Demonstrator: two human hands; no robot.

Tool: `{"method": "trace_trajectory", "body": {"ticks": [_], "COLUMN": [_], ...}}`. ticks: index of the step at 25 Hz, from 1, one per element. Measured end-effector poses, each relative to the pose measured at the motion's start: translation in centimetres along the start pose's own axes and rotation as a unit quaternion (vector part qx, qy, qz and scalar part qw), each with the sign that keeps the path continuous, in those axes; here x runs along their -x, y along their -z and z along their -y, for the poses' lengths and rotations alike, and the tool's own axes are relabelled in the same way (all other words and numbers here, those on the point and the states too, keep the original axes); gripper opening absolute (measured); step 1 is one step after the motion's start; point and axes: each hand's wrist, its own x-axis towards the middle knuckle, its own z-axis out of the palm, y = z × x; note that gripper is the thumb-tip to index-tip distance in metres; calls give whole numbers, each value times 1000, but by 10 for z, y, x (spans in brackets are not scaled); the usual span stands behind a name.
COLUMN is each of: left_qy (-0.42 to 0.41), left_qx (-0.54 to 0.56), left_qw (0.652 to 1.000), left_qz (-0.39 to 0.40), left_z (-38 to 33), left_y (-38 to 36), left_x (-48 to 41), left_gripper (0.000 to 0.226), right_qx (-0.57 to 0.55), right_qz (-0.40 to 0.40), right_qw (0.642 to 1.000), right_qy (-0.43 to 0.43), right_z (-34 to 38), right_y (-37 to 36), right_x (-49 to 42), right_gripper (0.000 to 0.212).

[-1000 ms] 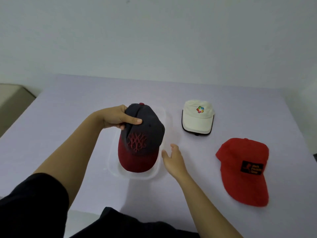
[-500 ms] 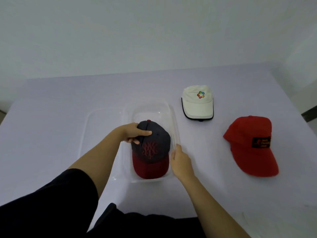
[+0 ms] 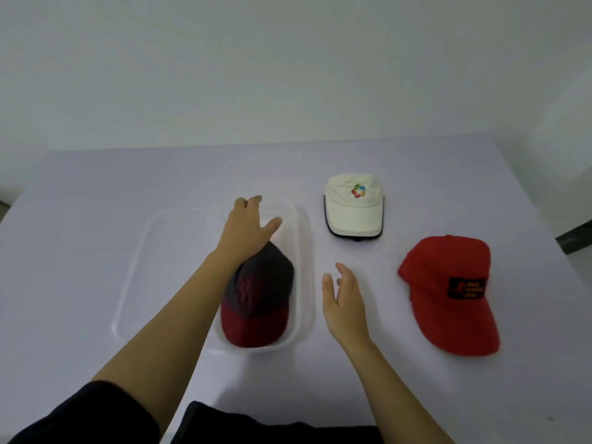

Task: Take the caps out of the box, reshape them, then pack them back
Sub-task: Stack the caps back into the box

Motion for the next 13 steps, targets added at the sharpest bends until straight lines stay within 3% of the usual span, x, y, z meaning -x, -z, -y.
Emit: {"method": "trace_trajectory", "body": {"ticks": [3, 5, 8, 10, 13], "left_qy": [-52, -60, -24, 24, 93], "left_qx": [85, 101, 158, 235, 284], "left_qw": [994, 984, 945, 910, 876], "left_qz": [34, 131, 286, 342, 378], "left_z": [-66, -103, -148, -177, -204], "left_y": [-31, -67, -125, -155, -185], "left_x": [5, 5, -3, -11, -29], "left_gripper": [50, 48, 63, 77, 85], "right_qx": [-24, -33, -6, 12, 0], "right_qz": [-103, -178, -262, -268, -177], "right_qw": [994, 984, 965, 963, 981], "right_qy": [4, -4, -11, -13, -77], "right_z": [-30, -53, -87, -105, -128], "right_y": [56, 96, 152, 182, 205], "right_x": [-16, -26, -39, -44, -50], "right_gripper": [41, 38, 39, 51, 94]}}
